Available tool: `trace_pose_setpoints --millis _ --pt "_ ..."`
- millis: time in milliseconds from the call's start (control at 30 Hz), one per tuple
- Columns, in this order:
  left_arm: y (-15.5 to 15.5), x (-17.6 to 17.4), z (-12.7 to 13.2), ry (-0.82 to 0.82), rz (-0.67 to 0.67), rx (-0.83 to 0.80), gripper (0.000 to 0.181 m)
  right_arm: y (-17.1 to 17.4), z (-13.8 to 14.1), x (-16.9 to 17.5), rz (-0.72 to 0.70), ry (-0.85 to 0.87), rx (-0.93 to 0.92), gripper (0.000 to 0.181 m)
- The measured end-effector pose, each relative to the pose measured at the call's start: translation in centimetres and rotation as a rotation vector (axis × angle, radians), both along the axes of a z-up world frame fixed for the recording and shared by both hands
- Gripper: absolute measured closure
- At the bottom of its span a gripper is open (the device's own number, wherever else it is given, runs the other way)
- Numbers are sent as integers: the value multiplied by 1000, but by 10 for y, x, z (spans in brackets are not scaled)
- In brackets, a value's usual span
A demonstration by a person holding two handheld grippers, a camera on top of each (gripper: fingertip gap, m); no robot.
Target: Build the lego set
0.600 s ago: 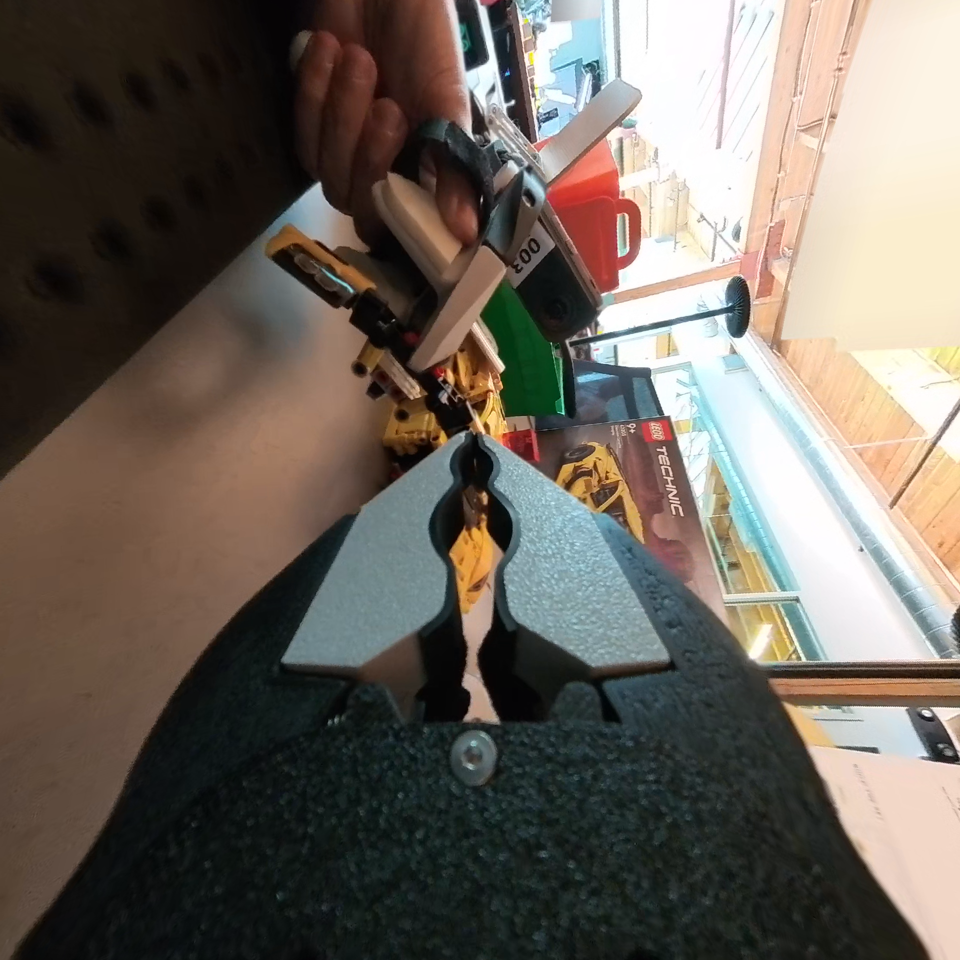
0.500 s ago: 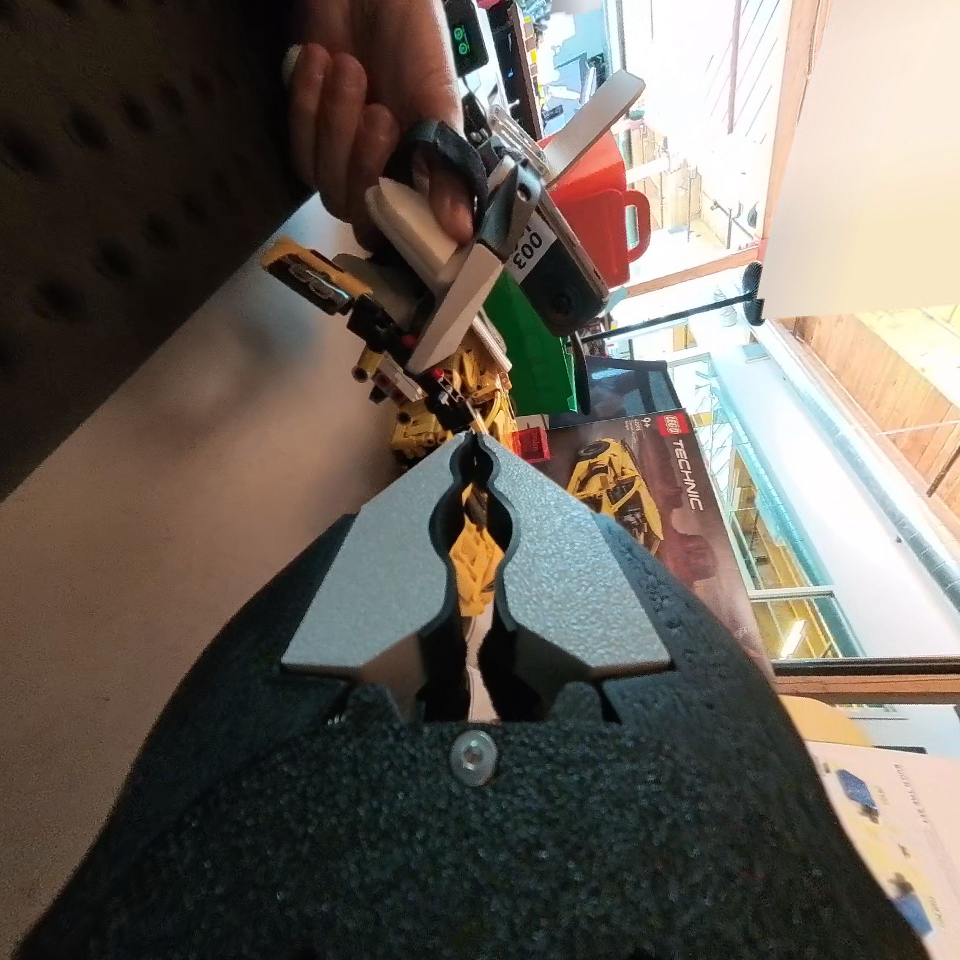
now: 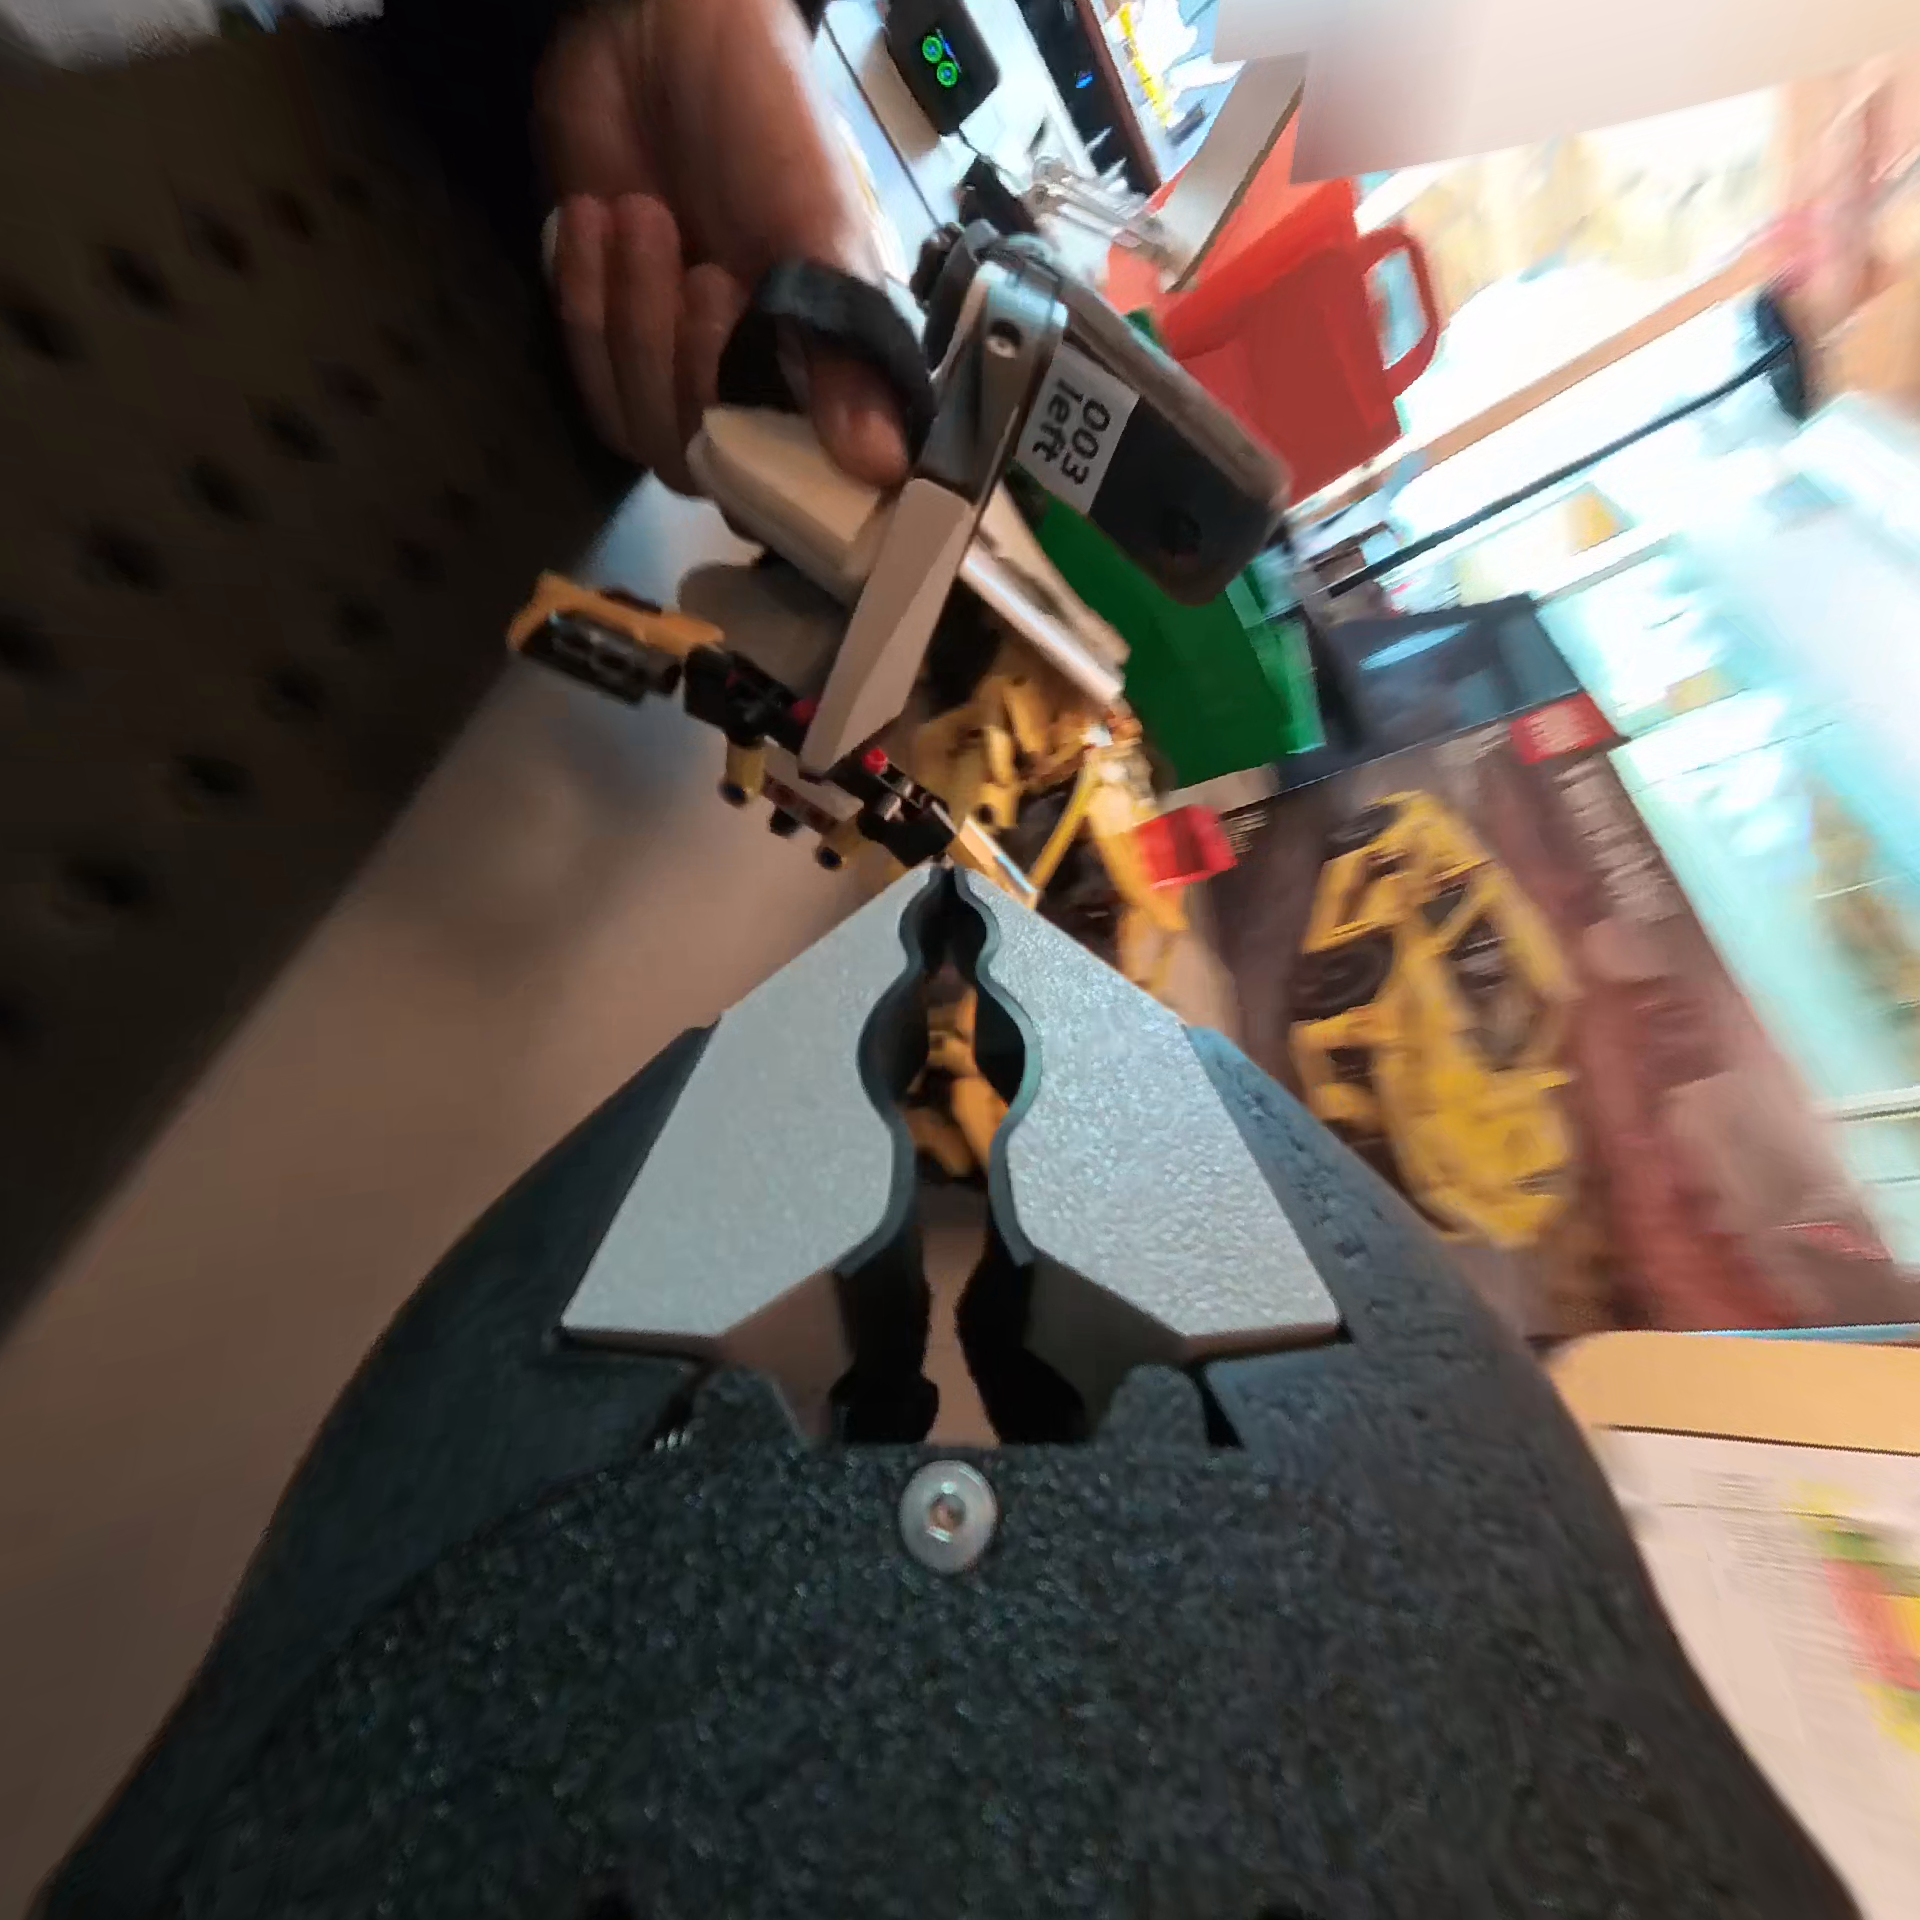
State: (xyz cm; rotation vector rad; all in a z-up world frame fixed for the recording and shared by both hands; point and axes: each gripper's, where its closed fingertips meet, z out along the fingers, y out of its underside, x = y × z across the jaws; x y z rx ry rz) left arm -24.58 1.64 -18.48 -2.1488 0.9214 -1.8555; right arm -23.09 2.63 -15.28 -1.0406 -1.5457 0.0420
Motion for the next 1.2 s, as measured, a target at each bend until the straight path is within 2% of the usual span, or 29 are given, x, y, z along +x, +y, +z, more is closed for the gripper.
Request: trace_pose_setpoints --millis 333,633,1133,1200 --pt "-3 1 -4 27 -12 27 156 -5 -9 3 39 115 -429 180" --pt "-5 2 -4 30 -25 32 156 -9 -12 5 67 163 -620 179" --pt "-3 1 -3 20 -16 20 156 -4 -12 4 61 207 -690 177" --pt "-3 2 -4 27 -12 22 156 0 -13 4 35 198 -672 166"
